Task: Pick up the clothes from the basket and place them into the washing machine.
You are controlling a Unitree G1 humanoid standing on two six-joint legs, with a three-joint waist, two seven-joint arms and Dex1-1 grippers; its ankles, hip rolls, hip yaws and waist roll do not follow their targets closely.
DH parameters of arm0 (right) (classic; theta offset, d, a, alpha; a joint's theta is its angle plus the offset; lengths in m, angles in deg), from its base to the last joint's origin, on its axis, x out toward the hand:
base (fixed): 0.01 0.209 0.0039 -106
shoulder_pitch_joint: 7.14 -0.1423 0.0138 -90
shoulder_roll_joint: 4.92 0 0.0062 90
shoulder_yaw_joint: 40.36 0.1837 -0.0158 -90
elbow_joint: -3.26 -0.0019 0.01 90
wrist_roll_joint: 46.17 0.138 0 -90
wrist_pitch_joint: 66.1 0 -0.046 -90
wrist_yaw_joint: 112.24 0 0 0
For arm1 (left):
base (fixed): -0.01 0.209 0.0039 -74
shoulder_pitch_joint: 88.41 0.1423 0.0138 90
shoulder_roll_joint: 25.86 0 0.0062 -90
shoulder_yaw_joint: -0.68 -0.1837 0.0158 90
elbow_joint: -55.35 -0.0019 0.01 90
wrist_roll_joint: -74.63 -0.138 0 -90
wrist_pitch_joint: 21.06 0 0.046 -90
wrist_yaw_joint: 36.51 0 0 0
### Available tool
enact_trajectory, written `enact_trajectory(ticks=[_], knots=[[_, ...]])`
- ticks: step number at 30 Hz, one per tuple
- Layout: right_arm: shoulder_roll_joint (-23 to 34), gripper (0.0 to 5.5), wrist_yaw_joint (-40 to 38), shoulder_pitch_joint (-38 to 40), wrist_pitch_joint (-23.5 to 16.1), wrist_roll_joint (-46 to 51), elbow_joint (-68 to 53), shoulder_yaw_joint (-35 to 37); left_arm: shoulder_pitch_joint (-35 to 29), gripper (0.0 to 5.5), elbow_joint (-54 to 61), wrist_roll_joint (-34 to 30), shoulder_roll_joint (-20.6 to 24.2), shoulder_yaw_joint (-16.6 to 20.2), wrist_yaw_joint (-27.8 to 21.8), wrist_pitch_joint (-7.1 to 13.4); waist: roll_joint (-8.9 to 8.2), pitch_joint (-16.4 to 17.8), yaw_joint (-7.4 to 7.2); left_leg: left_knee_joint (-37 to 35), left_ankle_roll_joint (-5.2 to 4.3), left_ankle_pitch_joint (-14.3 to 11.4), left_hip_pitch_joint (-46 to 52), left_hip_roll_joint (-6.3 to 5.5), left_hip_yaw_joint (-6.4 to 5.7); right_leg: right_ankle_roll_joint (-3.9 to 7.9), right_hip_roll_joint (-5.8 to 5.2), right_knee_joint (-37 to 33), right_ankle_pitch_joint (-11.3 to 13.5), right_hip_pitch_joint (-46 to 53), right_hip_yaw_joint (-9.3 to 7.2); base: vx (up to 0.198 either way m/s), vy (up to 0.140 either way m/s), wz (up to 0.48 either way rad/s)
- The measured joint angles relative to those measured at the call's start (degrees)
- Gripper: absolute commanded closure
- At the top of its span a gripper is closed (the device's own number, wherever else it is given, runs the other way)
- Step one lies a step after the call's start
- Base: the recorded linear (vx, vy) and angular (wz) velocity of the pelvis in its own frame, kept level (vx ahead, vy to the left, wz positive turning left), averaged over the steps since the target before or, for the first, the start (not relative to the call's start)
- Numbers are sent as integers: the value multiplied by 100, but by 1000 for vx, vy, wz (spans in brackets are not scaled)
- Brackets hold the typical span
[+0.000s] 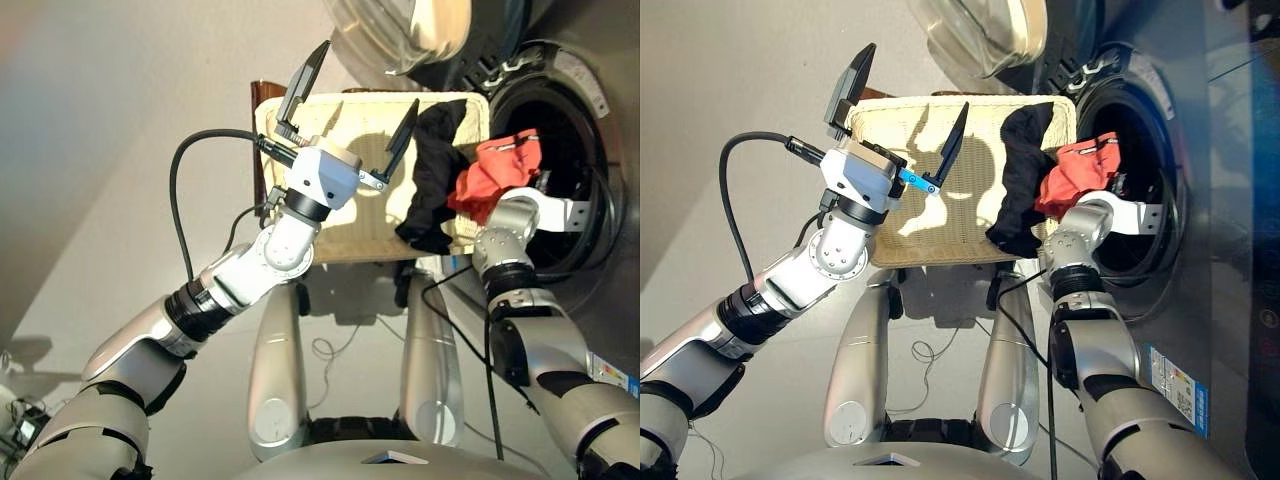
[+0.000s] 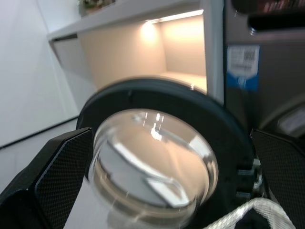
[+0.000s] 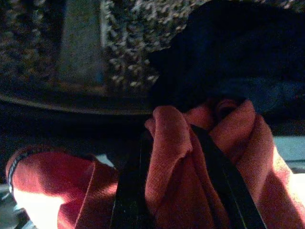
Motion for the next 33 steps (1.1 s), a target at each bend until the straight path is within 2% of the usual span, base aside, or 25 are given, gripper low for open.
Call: enact_trajectory(ticks=[2, 3, 7, 12, 13, 14, 18, 22, 23, 33], knots=[[219, 550, -152, -57, -13, -85, 134, 38, 2, 0, 40, 40, 48, -7, -2, 1, 6, 1, -8, 58, 2, -23, -176, -4, -42, -2, -42, 125, -53, -158, -14, -36, -57, 162], [367, 550, -211, -69, -13, -115, 235, 87, 5, 0, 89, 83, 74, -12, -2, 2, 6, 1, 1, 84, 7, -21, -254, -53, -52, 0, -63, 194, -76, -242, -14, -26, -28, 184], [839, 550, -366, -98, 14, -142, 428, 269, 0, 0, 306, 83, 323, 9, 0, 8, 8, 2, -17, 263, 9, -19, -525, -81, -100, -6, -76, 329, -115, -499, 28, 0, 0, 0], [1388, 550, -569, -97, 13, -402, 431, 429, -1, 0, 602, 78, 495, 190, 44, 17, 12, 4, -22, 418, 14, -26, -818, -87, -71, -2, -79, 509, -142, -828, 114, -6, -10, 1], [1501, 550, -677, -78, 16, -554, 445, 428, 1, 0, 651, 63, 533, 188, 65, 26, 12, 4, -32, 441, -9, -55, -862, -71, -71, -5, -84, 558, -159, -885, 126, 0, 0, 0], [1624, 550, -850, -30, 4, -804, 458, 436, 11, 0, 673, 56, 572, 184, 87, 29, 15, 5, -24, 455, 11, -38, -889, -96, -66, -10, -120, 608, -177, -932, 138, 0, 0, 0], [1675, 550, -1704, -64, -1, -1653, 522, 472, -1, 0, 773, -57, 645, 183, 269, 30, 17, 4, -27, 438, 5, -44, -934, -94, 4, -9, -137, 610, -169, -1037, 209, 0, 0, 0], [1752, 550, -2116, -77, 16, -2035, 537, 472, -21, 0, 842, -61, 671, 181, 391, 40, 26, 4, -36, 433, 39, -48, -935, -112, 85, 16, -137, 594, -161, -1086, 289, 0, 0, 0], [1752, 0, -2133, -77, 17, -2095, 537, 472, -34, 0, 842, -66, 670, 179, 401, 44, 27, 4, -34, 434, 38, -47, -935, -112, 95, 21, -136, 594, -162, -1092, 297, 0, 0, 0], [1760, 0, -1569, -112, 45, -2094, 582, 229, -95, 0, 841, -174, 661, 177, 453, 56, 74, 4, -24, 433, 41, -48, -906, -116, 113, 25, -135, 607, -164, -1078, 306, 0, 0, 0]])
